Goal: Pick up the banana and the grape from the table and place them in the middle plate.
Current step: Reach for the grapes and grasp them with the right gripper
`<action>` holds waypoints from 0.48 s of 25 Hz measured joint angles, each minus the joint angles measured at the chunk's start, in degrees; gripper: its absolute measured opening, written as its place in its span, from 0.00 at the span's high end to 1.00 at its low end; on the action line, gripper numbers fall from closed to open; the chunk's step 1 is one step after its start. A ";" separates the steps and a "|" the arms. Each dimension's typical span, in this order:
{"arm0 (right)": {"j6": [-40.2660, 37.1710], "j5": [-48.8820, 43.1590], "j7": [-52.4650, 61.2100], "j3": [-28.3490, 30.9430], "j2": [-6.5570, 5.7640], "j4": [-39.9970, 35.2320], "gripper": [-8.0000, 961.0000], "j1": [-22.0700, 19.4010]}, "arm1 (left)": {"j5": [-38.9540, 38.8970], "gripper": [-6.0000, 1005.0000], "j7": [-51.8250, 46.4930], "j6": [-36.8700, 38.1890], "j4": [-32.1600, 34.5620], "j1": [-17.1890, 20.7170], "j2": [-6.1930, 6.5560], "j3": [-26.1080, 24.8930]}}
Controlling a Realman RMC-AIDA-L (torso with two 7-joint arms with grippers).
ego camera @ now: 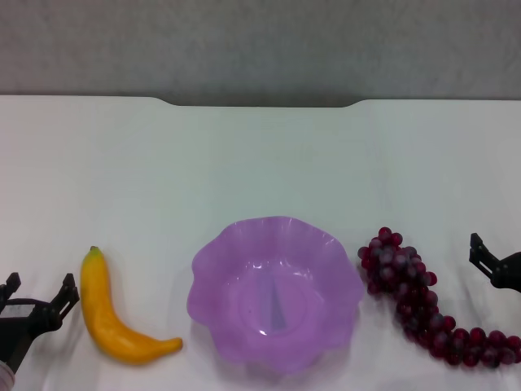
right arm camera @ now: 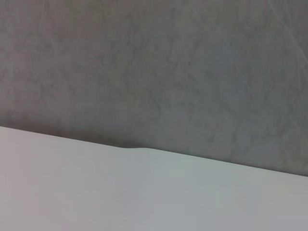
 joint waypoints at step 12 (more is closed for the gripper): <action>0.00 -0.08 -0.08 0.00 0.00 0.08 0.07 0.00 | 0.00 0.11 0.05 0.02 -0.10 -0.21 -0.05 0.00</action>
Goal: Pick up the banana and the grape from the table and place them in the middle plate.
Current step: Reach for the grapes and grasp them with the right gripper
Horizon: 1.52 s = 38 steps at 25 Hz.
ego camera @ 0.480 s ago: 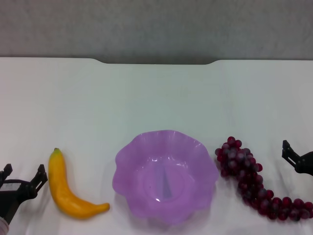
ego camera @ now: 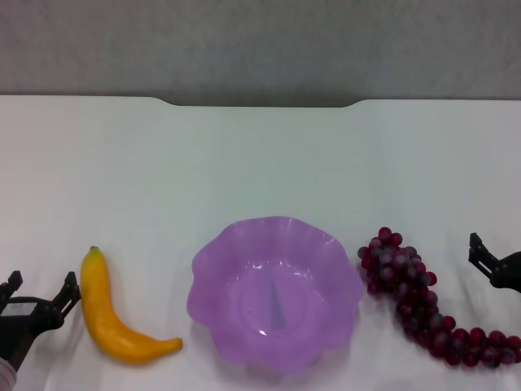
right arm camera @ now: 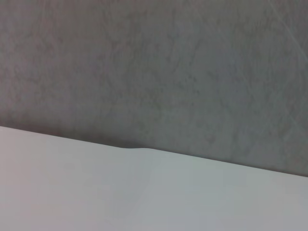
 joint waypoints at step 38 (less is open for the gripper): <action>92.08 -20.77 -13.33 36.78 -0.41 58.19 0.08 -0.78 | -0.07 0.11 -0.03 -0.38 0.55 0.07 0.06 -0.09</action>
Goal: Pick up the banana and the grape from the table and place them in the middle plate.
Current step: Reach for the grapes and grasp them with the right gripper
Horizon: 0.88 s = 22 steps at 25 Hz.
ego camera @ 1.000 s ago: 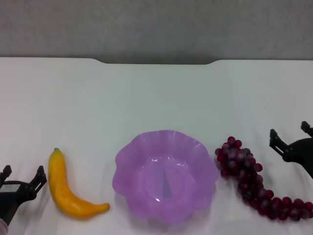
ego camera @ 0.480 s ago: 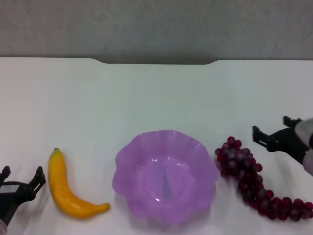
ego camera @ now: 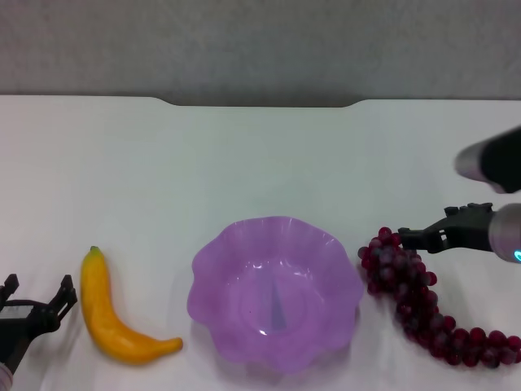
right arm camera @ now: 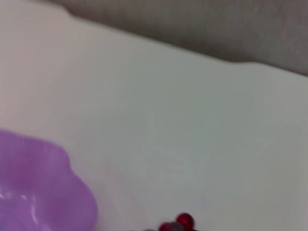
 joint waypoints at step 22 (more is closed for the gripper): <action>14.18 -2.86 11.48 -3.08 0.06 -2.50 0.08 8.31 | -0.02 0.11 0.12 0.02 0.00 -0.40 0.06 -0.70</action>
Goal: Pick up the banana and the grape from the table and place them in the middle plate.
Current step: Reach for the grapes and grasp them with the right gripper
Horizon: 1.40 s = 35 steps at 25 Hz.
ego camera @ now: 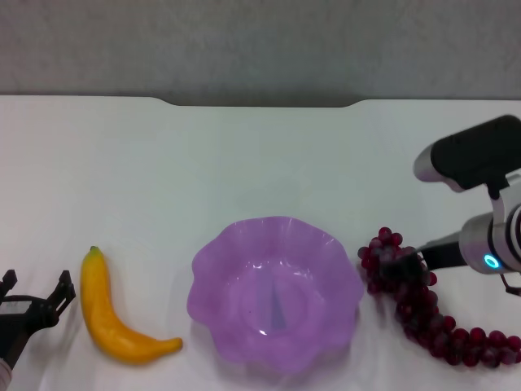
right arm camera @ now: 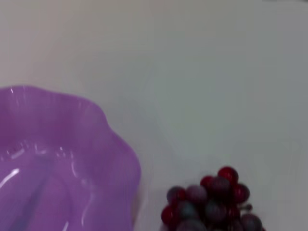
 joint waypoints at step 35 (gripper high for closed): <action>-8.72 2.18 -2.44 -4.64 0.09 -11.94 0.08 0.90 | 0.06 0.11 0.01 0.11 -0.05 -0.25 0.12 -0.62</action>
